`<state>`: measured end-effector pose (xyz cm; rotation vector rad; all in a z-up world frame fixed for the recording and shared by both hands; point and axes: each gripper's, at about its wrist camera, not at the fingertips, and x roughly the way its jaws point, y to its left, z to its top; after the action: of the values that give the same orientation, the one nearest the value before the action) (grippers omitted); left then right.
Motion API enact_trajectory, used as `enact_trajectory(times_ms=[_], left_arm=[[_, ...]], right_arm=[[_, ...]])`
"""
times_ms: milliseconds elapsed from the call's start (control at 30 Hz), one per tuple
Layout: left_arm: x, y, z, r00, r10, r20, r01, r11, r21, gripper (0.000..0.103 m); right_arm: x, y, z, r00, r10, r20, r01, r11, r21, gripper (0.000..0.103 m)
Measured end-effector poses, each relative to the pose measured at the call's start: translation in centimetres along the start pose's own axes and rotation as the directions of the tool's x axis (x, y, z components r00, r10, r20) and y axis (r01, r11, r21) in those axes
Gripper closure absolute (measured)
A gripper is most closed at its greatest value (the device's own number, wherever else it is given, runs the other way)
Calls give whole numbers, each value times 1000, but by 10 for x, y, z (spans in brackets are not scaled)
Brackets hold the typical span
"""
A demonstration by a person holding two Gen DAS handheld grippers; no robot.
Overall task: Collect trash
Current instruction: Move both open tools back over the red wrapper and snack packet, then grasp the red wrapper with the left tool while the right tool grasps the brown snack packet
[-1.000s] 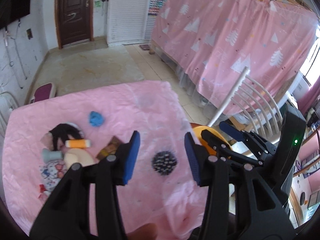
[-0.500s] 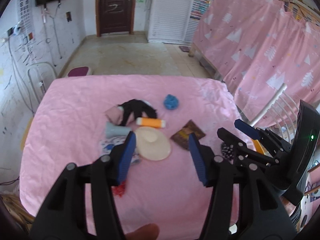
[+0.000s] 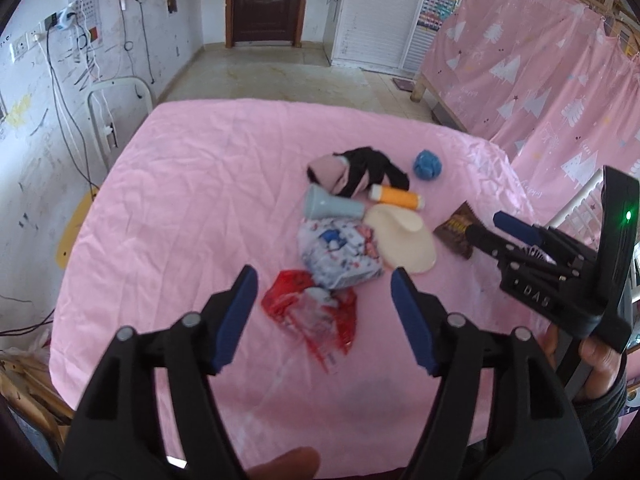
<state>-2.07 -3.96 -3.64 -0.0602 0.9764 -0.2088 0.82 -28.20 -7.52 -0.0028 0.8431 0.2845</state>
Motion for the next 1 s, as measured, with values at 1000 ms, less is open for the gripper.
enact_trajectory(times_ms=[1000], left_arm=[[47, 10, -12, 993, -34, -110, 40, 998, 56, 65]], right_arm=[[31, 8, -1, 997, -52, -54, 50, 998, -45, 74]])
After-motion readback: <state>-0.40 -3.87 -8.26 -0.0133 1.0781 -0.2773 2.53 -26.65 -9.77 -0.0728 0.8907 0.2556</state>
